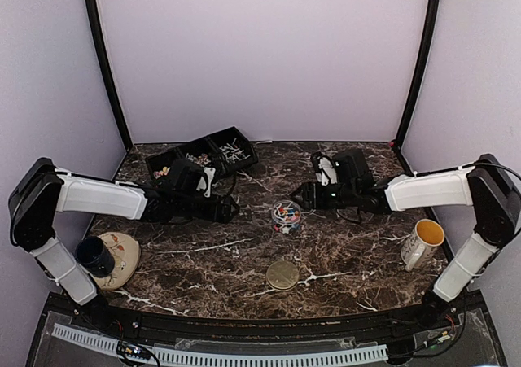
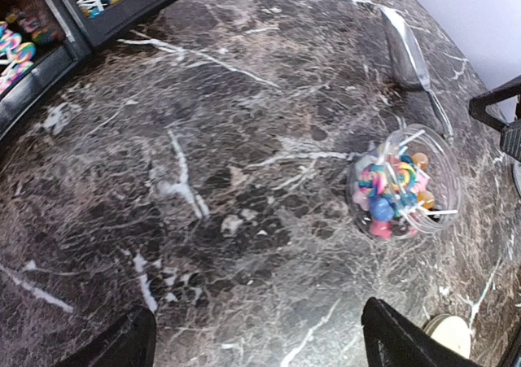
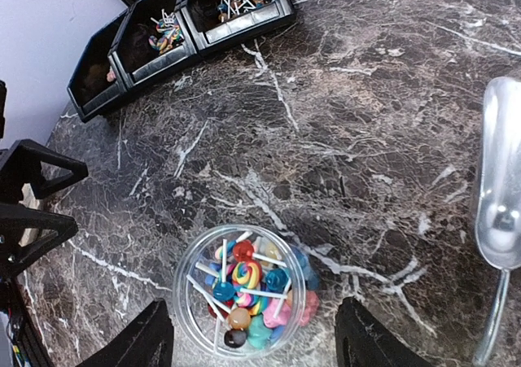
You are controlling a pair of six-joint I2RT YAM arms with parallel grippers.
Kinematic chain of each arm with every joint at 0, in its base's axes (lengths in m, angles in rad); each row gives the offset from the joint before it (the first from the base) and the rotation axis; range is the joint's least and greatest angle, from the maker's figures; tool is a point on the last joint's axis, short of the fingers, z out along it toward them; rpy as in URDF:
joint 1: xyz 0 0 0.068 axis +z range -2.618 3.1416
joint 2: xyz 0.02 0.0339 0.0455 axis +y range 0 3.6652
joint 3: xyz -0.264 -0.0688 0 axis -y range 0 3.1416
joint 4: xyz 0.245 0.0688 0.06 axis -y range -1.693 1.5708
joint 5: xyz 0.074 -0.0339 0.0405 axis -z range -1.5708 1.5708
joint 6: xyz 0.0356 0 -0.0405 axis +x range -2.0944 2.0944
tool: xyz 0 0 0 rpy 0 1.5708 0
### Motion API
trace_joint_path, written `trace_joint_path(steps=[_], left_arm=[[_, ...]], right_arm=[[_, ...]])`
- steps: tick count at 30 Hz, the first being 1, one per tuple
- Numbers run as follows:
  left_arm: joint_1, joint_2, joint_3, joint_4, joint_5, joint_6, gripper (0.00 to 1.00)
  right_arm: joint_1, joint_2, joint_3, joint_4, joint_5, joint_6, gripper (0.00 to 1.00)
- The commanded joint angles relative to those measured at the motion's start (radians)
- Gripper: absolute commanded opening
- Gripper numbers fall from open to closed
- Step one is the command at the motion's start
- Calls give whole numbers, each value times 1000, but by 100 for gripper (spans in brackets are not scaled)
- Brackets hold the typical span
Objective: Pack the candies
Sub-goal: Place the box lid at the center of the board, then move the packing box to the center of the board.
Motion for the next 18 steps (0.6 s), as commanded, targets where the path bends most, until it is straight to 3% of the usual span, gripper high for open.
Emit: trace_joint_path(steps=[1, 4, 12, 18], left_arm=[[-2, -68, -114, 138, -151, -89, 92], [-2, -92, -188, 214, -147, -126, 99], [-2, -174, -307, 283, -154, -149, 99], [-2, -221, -333, 289, -155, -148, 99]], right_arm=[[-7, 67, 30, 112, -90, 106, 71], [-7, 114, 44, 123, -123, 110, 72], [9, 207, 71, 200, -272, 118, 73], [75, 258, 168, 106, -321, 43, 73]])
